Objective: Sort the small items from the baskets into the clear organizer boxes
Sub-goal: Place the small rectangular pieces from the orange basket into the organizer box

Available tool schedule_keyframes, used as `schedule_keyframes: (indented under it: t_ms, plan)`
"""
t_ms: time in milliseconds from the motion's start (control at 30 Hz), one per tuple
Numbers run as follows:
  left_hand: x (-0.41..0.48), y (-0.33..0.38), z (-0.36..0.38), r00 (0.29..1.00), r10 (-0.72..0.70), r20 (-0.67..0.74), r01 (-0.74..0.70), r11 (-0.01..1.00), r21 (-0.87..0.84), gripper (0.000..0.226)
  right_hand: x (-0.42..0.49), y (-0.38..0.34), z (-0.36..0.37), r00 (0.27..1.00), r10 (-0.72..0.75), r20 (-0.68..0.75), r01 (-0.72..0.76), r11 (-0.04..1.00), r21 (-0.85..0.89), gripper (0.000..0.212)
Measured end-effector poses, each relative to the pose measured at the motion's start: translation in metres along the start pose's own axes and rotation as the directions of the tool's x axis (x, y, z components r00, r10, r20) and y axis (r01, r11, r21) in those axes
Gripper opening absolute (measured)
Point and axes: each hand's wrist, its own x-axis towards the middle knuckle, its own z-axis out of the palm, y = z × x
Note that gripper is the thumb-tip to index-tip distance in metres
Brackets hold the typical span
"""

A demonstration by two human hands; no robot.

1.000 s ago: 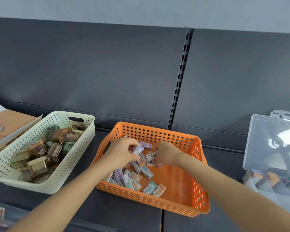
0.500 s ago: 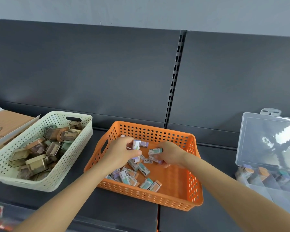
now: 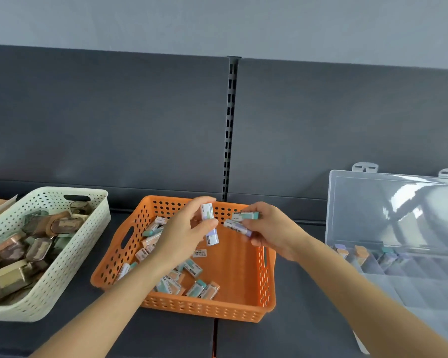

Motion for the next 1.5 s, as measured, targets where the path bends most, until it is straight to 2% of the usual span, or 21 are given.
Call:
schedule_keyframes:
  t_ms: [233,433,600,733,967,1100,1200,1300,1367,1500]
  plan:
    - [0.008,0.050,0.061,1.000,0.020,0.008,-0.017,0.972,-0.234,0.031,-0.037,0.010,-0.074,0.998,-0.051,-0.034,0.059,0.944,0.325,0.014]
    - [0.021,0.095,0.137,0.997,0.020,0.070,0.003,0.946,-0.323,0.029,-0.066,0.043,-0.160,0.996,-0.029,-0.087,0.061,0.917,0.394,0.013]
    - [0.022,0.135,0.202,0.987,0.058,0.150,-0.016,0.963,-0.269,0.031,-0.090,0.075,-0.235,0.990,0.008,-0.143,0.046,0.925,0.376,0.015]
    - [0.021,0.163,0.247,0.977,0.029,0.209,0.036,0.952,-0.303,0.028,-0.104,0.097,-0.283,0.989,0.025,-0.148,0.042,0.902,0.430,0.013]
    - [0.024,0.187,0.304,0.973,0.004,0.231,0.061,0.959,-0.275,0.021,-0.114,0.122,-0.341,0.987,0.055,-0.148,0.014,0.903,0.430,0.014]
    - [0.030,0.191,0.329,0.976,0.014,0.216,0.033,0.976,-0.216,0.017,-0.117,0.132,-0.359,0.987,0.079,-0.138,-0.015,0.908,0.418,0.016]
    - [0.034,0.193,0.344,0.978,0.054,0.201,-0.040,0.996,-0.074,0.017,-0.117,0.142,-0.370,0.984,0.094,-0.149,-0.020,0.901,0.434,0.017]
    - [0.039,0.198,0.357,0.965,0.091,0.248,-0.108,0.993,0.055,0.017,-0.116,0.150,-0.377,0.973,0.101,-0.206,-0.022,0.934,0.356,0.015]
    - [0.043,0.202,0.363,0.940,0.122,0.320,-0.175,0.974,0.143,0.015,-0.115,0.154,-0.380,0.957,0.089,-0.275,-0.026,0.974,0.223,0.012]
    - [0.049,0.205,0.370,0.888,0.124,0.443,-0.231,0.953,0.198,0.010,-0.114,0.161,-0.382,0.937,-0.011,-0.348,-0.026,0.995,-0.101,0.013]
